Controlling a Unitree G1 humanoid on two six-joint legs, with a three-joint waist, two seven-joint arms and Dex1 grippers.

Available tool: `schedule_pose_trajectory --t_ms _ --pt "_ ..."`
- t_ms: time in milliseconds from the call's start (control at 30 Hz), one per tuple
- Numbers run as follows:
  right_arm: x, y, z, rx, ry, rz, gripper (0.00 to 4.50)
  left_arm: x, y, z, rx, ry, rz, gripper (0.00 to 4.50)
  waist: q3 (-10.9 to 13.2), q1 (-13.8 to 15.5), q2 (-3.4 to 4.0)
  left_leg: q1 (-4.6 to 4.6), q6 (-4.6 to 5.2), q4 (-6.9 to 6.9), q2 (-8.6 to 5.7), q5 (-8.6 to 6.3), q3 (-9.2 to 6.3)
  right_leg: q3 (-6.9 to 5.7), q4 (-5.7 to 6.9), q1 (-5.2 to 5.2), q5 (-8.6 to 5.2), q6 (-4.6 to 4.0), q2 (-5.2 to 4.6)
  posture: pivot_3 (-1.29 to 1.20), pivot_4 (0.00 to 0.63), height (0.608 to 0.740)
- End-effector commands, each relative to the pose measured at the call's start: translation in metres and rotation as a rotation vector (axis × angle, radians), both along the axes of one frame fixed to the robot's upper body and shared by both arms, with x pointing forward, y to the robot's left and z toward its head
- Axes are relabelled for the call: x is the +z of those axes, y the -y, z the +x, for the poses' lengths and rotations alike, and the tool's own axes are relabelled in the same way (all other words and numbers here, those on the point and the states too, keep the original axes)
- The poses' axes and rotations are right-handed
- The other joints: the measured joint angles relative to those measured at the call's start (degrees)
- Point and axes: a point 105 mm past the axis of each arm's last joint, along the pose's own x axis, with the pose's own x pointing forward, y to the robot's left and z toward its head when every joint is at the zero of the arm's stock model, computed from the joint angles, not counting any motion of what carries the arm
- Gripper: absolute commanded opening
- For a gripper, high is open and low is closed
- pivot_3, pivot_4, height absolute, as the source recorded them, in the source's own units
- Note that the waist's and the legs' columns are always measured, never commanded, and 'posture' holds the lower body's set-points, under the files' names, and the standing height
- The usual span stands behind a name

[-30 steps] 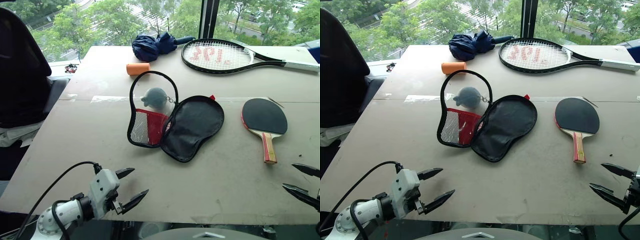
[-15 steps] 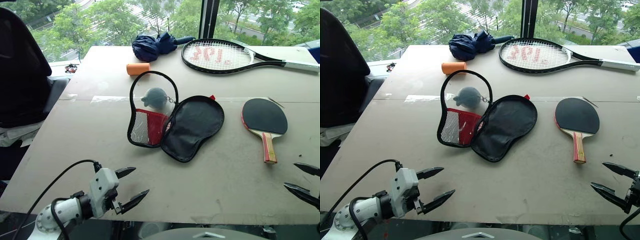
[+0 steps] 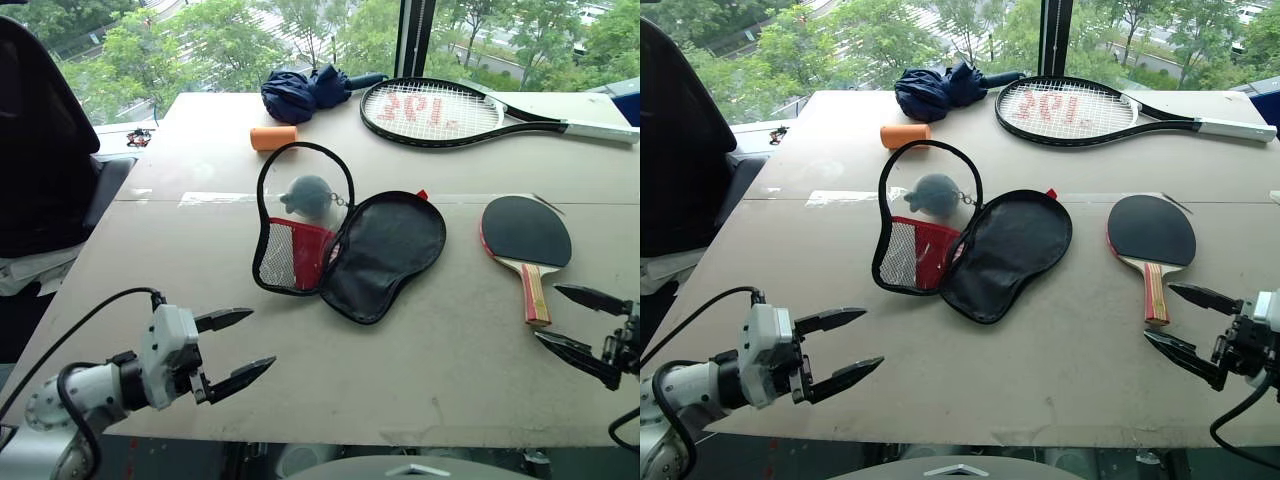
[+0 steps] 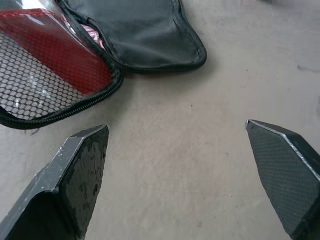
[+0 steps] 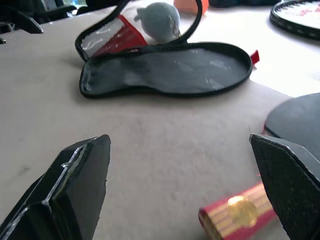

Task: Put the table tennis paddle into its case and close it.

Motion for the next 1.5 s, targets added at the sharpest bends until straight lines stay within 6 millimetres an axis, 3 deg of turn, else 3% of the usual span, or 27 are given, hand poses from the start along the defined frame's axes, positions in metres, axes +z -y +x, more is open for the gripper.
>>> schedule_pose_trajectory --t_ms 33,200,300,400,600,867,1000,1033,1200,1233,1400,1500 --pt "-0.002 -0.039 0.027 0.009 0.008 -0.064 4.5 0.038 -0.004 0.009 -0.077 0.078 -0.007 4.44 0.0 -0.1 -0.05 0.0 0.0 0.0 0.0 0.0 0.0 -0.01 0.0 -0.01 0.0 0.0 0.0 0.0 0.15 0.726" --pt "-0.006 -0.076 0.064 -0.032 -0.011 -0.08 4.5 0.064 -0.006 0.016 -0.12 0.118 0.024 4.44 0.0 -0.9 -0.06 -0.02 -0.05 -0.03 -0.01 0.04 -0.03 -0.01 -0.03 -0.06 0.0 0.0 0.01 0.0 0.15 0.726" --pt "-0.006 -0.089 0.084 -0.124 -0.042 -0.036 4.5 0.072 -0.006 0.021 -0.104 0.147 0.028 4.44 0.0 -1.4 -0.08 -0.06 -0.05 -0.04 -0.01 0.05 -0.04 -0.03 -0.02 -0.08 0.0 0.0 0.01 0.0 0.15 0.726" --pt "-0.021 -0.089 0.103 -0.301 -0.161 -0.09 4.5 0.074 -0.003 0.022 -0.101 0.16 0.032 4.44 0.0 -1.5 -0.08 -0.05 -0.06 -0.05 0.0 0.05 -0.06 -0.02 0.01 -0.11 0.0 0.0 0.04 0.0 0.15 0.726" --pt "-0.028 -0.115 0.109 -0.403 -0.378 0.04 4.5 0.074 0.005 0.019 -0.111 0.159 0.013 4.44 0.0 -1.6 -0.07 -0.06 -0.1 -0.1 0.0 0.08 -0.06 0.03 0.07 -0.19 0.0 -0.01 0.06 0.0 0.15 0.726" --pt "-0.026 -0.147 0.122 -0.404 -0.418 0.053 4.5 0.077 0.006 0.024 -0.113 0.168 0.013 4.44 0.0 -2.9 -0.07 -0.01 -0.16 -0.11 0.01 0.11 -0.06 0.04 0.25 -0.24 0.0 -0.01 0.09 0.0 0.15 0.726" --pt "-0.03 -0.146 0.127 -0.429 -0.391 -0.019 3.33 0.078 0.007 0.025 -0.111 0.175 0.016 4.5 0.0 -3.1 -0.07 -0.02 -0.17 -0.11 0.01 0.12 -0.03 0.06 0.35 -0.34 0.0 -0.02 0.09 0.0 0.15 0.726" --pt "-0.031 -0.144 0.128 -0.439 -0.389 -0.031 2.66 0.078 0.007 0.026 -0.109 0.177 0.017 4.5 0.0 -3.1 -0.07 -0.04 -0.17 -0.11 0.01 0.12 0.02 0.06 0.4 -0.4 0.0 -0.01 0.09 0.0 0.15 0.726" --pt "-0.03 -0.136 0.135 -0.467 -0.374 -0.051 0.29 0.078 0.004 0.027 -0.096 0.182 0.022 4.5 0.0 -3.1 -0.07 -0.04 -0.17 -0.11 0.01 0.13 0.17 0.13 0.55 -0.54 0.0 -0.02 0.09 0.0 0.15 0.726" --pt "-0.026 -0.134 0.138 -0.467 -0.362 -0.051 0.1 0.077 0.004 0.028 -0.091 0.183 0.022 4.5 0.0 -3.1 -0.07 -0.04 -0.17 -0.11 0.01 0.13 0.19 0.14 0.55 -0.54 0.0 -0.02 0.09 0.0 0.15 0.726" --pt "-0.013 -0.122 0.147 -0.407 -0.327 -0.101 0.1 0.076 0.001 0.028 -0.078 0.186 0.024 4.5 0.0 -3.0 -0.06 -0.05 -0.17 -0.09 0.01 0.13 0.34 0.2 0.68 -0.62 0.0 -0.02 0.09 0.0 0.15 0.726" --pt "-0.011 -0.103 0.156 -0.385 -0.303 -0.198 0.1 0.076 0.001 0.028 -0.077 0.187 0.026 4.5 0.0 -3.0 -0.07 -0.13 -0.17 -0.08 0.01 0.13 0.36 0.2 0.69 -0.7 0.0 -0.02 0.08 0.0 0.15 0.726"
